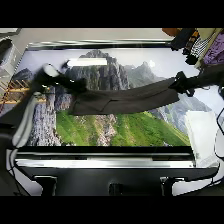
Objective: Fold the clothes and pants, and hang the long-sleeved shirts on hangers.
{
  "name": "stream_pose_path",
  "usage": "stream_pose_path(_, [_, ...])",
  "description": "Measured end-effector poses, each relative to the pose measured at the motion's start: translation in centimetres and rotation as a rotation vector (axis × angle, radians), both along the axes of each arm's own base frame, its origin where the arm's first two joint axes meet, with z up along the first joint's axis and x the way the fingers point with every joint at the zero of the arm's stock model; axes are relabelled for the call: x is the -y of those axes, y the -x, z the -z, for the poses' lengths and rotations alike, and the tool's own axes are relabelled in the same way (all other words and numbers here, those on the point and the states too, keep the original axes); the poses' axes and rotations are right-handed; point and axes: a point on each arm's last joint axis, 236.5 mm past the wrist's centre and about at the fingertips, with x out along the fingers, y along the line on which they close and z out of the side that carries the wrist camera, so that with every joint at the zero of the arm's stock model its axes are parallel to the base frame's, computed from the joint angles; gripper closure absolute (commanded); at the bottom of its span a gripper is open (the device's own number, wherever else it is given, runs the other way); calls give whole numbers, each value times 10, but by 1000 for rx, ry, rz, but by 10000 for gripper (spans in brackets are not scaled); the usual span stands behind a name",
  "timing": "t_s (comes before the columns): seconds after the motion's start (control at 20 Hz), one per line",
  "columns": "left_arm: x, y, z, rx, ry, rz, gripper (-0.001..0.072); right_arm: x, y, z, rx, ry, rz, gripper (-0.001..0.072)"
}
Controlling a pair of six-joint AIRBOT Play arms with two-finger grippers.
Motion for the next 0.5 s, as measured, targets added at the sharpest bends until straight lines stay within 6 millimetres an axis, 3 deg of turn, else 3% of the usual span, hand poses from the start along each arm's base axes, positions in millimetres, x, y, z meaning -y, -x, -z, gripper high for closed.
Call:
stream_pose_path(0.15, [96,13,21,-12,124,-22,691,-1,10,-36,22,12,-4,676])
stream_pose_path(0.25, [149,25,28,-17,198,-45,691,-3,15,-56,43,16,-5,676])
stream_pose_path(0.35, [191,41,34,-29,253,-55,691,-3,19,-67,54,22,-3,676])
stream_pose_path(0.5, [238,62,39,-42,309,-49,691,-4,22,-75,67,25,-4,675])
